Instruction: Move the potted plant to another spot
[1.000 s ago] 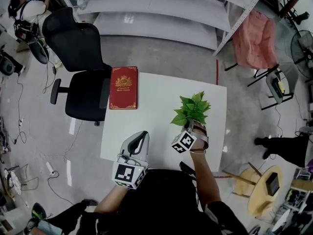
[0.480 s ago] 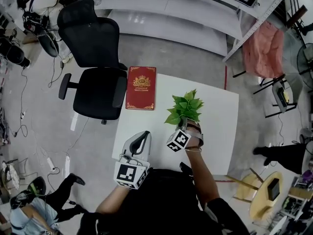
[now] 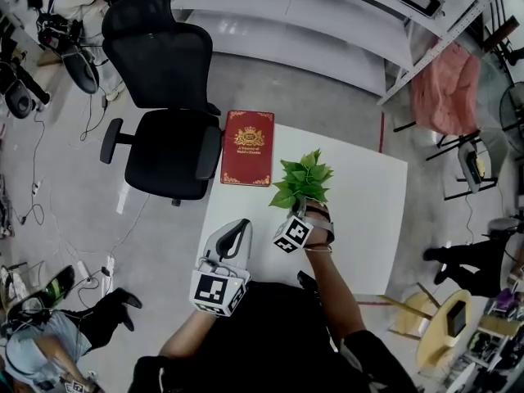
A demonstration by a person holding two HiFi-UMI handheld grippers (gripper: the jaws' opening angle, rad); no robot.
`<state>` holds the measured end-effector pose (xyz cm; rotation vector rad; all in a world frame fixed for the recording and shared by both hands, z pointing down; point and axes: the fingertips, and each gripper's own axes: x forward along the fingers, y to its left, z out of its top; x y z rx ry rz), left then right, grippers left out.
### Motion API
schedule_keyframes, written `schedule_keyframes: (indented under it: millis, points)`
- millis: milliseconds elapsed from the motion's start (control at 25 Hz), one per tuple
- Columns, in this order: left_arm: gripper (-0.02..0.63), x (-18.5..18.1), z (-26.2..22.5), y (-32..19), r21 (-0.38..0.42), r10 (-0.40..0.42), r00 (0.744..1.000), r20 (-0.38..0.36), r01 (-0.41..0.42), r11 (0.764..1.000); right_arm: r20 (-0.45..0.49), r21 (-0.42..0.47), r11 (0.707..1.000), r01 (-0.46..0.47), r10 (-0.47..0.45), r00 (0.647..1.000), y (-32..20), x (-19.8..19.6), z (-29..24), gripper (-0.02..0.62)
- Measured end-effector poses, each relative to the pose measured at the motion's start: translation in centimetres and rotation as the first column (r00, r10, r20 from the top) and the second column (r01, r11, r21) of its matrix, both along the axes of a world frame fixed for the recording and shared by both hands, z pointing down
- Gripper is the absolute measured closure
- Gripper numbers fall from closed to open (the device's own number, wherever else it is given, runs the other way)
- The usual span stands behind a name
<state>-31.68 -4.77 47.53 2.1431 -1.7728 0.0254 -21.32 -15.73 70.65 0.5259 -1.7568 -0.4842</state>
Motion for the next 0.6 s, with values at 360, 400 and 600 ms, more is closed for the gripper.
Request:
schedule_keyframes:
  millis: [360, 400, 600]
  points:
    - [0.584, -1.4, 0.8, -0.4, -0.017, 0.015, 1.000, -0.013, -0.015, 1.000, -0.043, -0.023, 1.000, 0.004, -0.005, 0.999, 0.3, -0.7, 2.0, 0.558]
    - [0.583, -1.4, 0.8, -0.5, -0.018, 0.020, 1.000, -0.013, -0.020, 1.000, -0.047, -0.023, 1.000, 0.007, -0.008, 0.999, 0.3, -0.7, 2.1, 0.558]
    - [0.583, -1.4, 0.9, -0.5, -0.019, 0.028, 0.999, -0.016, -0.028, 0.999, -0.065, -0.019, 0.999, 0.031, -0.032, 0.997, 0.6, -0.9, 2.7, 0.558]
